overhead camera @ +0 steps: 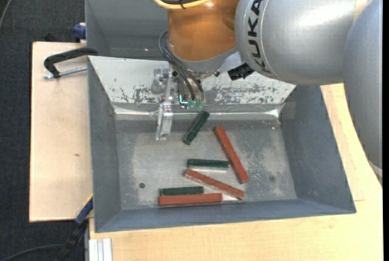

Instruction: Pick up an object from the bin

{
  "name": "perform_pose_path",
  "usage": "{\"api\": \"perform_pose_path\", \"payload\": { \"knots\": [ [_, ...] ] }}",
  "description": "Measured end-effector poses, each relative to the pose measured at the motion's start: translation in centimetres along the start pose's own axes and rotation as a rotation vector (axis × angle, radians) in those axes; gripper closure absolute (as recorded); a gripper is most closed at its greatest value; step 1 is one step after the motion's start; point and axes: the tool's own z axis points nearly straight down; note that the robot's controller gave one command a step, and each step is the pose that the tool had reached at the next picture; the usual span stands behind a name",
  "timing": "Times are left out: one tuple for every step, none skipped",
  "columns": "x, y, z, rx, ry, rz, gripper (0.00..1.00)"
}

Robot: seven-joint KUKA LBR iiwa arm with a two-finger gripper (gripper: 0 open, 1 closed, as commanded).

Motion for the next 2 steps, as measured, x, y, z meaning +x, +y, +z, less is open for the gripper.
{"api": "perform_pose_path", "payload": {
  "knots": [
    [-0.3,4.0,5.3,0.000,-0.003,-0.061,0.00],
    [-1.1,-5.2,14.5,0.004,-0.001,0.095,0.00]
  ]
}}
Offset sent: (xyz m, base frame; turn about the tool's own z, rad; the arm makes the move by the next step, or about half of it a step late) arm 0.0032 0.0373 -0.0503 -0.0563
